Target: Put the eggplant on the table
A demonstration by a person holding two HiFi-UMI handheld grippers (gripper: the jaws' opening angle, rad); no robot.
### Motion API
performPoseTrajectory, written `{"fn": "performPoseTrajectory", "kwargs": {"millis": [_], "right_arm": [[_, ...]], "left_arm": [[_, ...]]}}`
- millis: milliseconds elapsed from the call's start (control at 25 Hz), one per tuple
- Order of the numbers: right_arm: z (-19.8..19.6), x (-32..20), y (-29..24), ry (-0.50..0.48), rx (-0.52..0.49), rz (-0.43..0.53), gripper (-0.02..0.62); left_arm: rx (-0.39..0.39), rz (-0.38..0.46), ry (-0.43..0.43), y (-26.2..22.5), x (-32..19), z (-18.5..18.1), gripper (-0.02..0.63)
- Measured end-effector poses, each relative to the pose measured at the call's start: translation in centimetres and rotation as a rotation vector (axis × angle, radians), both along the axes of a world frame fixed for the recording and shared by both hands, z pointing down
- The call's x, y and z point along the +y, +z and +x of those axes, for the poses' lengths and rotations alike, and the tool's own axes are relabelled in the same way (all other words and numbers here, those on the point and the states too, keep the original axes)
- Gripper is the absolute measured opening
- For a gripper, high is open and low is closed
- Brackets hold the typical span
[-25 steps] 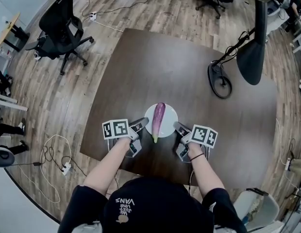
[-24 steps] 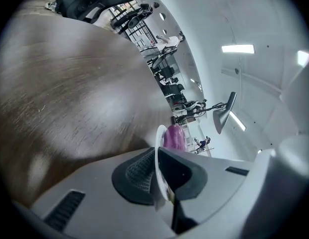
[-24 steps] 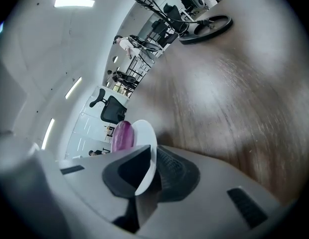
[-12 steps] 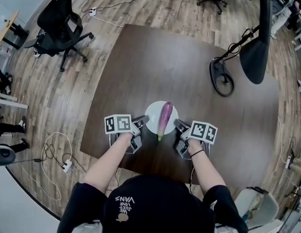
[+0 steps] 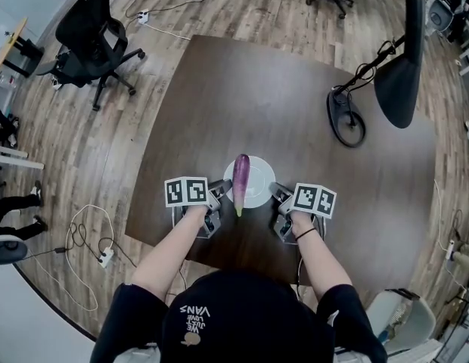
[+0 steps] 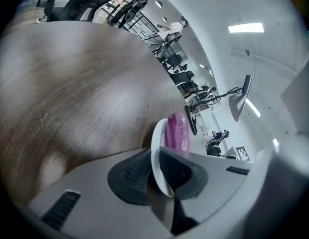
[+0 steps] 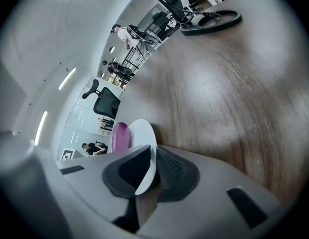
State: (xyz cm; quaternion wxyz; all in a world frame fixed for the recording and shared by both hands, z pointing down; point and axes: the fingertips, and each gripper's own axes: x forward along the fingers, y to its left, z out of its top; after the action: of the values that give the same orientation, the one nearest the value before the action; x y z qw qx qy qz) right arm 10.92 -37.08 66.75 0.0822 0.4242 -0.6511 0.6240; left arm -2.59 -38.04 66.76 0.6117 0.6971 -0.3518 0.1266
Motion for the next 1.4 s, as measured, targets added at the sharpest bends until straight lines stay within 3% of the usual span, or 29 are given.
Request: {"fn": "performPoseTrajectory", "kwargs": {"millis": [560,960,1200,1400], "right_arm": [[-0.1,-0.1,0.7,-0.024,0.073,-0.014,0.032],[-0.2,-0.1,0.5,-0.036,0.115,0.003,0.035],[-0.9,-0.2,-0.1,-0.104,0.180,0.046,0.125],[-0.7,0.0,-0.3,-0.097,0.205,0.069,0.137]], "left_arm": [[-0.099,0.051,0.079,0.0,-0.4,0.0,0.044],[-0.124,0.070,0.082,-0.6,-0.4,0.0,0.112],[-0.153,0.100,0.082,-0.9,-0.3,0.2,0.156],[-0.174,0.125,0.055,-0.9,-0.1,-0.5,0.181]]}}
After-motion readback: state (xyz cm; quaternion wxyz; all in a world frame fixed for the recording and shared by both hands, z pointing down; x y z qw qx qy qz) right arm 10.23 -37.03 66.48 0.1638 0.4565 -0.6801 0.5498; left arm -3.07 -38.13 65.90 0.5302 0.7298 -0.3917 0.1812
